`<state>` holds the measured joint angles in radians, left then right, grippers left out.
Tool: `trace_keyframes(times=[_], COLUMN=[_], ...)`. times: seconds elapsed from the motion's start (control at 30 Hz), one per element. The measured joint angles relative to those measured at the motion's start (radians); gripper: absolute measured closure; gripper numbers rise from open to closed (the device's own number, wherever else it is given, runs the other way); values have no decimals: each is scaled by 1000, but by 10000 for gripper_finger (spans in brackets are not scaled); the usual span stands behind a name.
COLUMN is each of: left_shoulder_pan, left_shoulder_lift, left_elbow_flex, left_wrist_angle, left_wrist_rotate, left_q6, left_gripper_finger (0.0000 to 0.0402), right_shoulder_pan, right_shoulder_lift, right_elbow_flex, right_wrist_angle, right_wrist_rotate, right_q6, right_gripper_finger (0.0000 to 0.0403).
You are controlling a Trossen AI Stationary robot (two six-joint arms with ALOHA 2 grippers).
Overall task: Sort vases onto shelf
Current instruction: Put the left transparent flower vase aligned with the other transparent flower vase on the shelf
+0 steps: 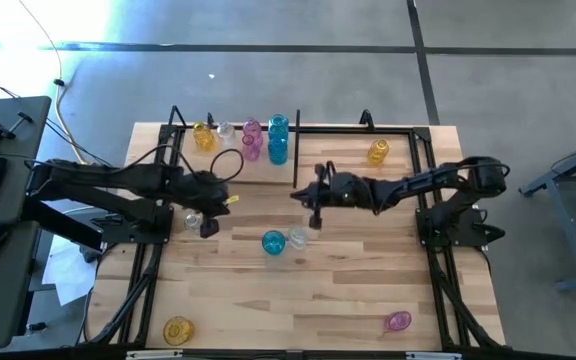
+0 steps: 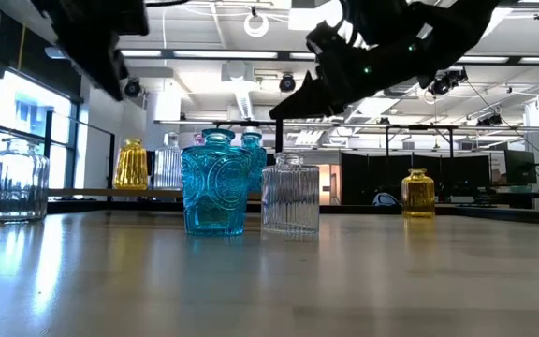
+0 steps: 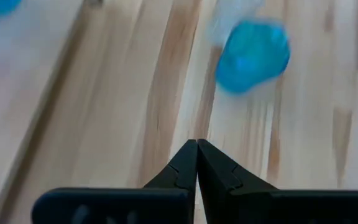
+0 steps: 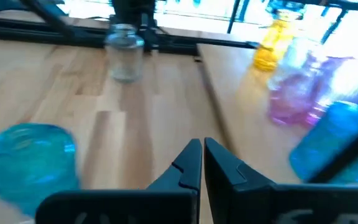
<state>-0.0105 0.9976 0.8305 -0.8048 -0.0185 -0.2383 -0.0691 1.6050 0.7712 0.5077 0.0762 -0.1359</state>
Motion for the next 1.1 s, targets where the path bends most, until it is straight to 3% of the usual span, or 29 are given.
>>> trace_keyframes(times=[0.17,0.4,0.6,0.8,1.1], left_shoulder_pan=[-26,-96,-131,-88,-5], left_shoulder_lift=[0,1,2,24,28], left_elbow_flex=[53,63,63,63,-39], left_wrist_angle=[-240,-422,-464,-534,-486], left_wrist_rotate=[13,107,63,-28,4], left_q6=[-135,-314,-394,-426,-363], left_gripper_finger=[370,305,235,172,155], right_shoulder_pan=[-48,-47,-48,-49,-49], right_shoulder_lift=[-2,-2,-2,-2,-2], right_elbow_flex=[0,0,0,0,0], right_wrist_angle=[-18,-51,-37,-33,-33], right_wrist_rotate=[-30,-42,-81,-81,-89], right_q6=[4,-4,-30,-30,-30], right_gripper_finger=[403,403,403,403,403])
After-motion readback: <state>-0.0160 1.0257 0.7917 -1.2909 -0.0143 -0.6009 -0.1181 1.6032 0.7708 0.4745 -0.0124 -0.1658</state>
